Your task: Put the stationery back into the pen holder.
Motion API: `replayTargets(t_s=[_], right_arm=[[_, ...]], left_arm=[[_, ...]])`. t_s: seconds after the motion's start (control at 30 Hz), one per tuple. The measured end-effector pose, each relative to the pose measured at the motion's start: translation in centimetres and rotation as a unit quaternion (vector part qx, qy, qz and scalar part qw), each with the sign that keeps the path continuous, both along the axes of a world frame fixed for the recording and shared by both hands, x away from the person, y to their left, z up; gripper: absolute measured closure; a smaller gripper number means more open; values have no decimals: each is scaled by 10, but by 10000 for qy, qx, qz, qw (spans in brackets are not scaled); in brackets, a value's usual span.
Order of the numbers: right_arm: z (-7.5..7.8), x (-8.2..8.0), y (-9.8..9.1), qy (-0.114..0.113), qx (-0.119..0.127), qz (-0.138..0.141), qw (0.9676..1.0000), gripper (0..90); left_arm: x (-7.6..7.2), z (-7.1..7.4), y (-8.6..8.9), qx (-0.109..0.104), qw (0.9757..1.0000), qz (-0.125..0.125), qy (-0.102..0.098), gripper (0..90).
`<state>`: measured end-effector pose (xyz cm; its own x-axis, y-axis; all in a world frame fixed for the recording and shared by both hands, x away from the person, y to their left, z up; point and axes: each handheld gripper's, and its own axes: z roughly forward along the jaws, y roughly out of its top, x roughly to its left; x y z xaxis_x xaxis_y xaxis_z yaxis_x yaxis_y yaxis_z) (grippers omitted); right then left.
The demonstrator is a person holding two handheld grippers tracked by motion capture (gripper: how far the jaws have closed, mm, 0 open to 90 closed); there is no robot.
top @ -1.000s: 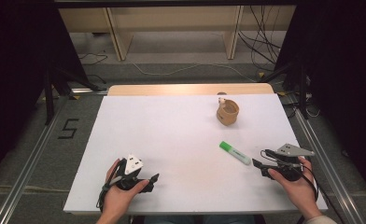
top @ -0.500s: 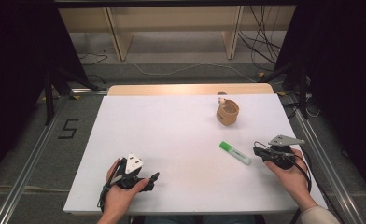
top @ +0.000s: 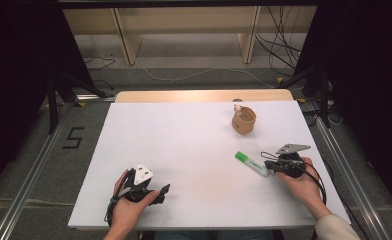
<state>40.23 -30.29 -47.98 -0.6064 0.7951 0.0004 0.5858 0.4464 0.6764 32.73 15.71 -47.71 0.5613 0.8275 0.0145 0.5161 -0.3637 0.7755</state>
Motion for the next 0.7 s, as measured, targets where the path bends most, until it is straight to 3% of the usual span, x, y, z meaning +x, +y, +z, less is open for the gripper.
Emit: replayTargets(t_s=[0.4,0.7], right_arm=[[-1,-5,4,142,-4,55,9999,900],[-1,-7,8,129,-98,203,9997,900]], left_arm=[[2,0,-2,-1,10000,-39,-19,184],[1,1,-2,18,10000,-34,-34,187]])
